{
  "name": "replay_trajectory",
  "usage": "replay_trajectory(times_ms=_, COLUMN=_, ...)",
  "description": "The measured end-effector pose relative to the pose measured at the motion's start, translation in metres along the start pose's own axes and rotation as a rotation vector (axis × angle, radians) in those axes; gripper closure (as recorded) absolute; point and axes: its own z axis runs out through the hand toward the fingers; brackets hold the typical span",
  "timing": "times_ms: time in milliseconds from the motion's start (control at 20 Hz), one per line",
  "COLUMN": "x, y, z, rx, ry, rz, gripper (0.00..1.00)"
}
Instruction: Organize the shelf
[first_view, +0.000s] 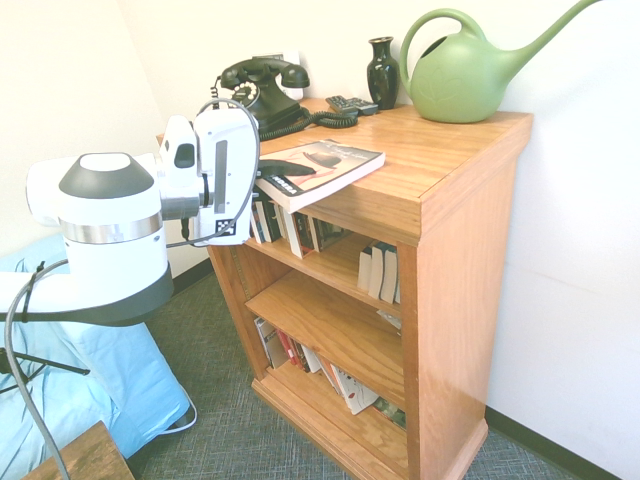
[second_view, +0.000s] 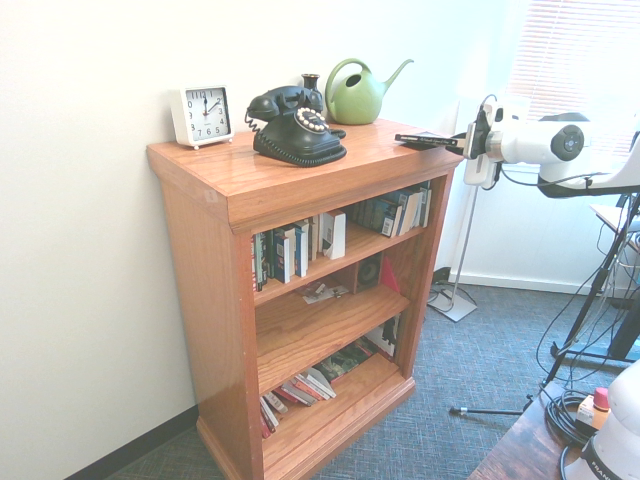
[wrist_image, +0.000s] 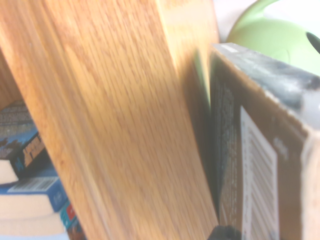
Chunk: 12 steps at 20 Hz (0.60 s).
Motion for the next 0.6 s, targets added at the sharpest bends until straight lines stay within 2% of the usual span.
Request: replay_trajectory(times_ms=600, x=-0.019, y=0.011, z=-0.06, rx=-0.023, ry=-0.011, rz=0.256, gripper=1.0)
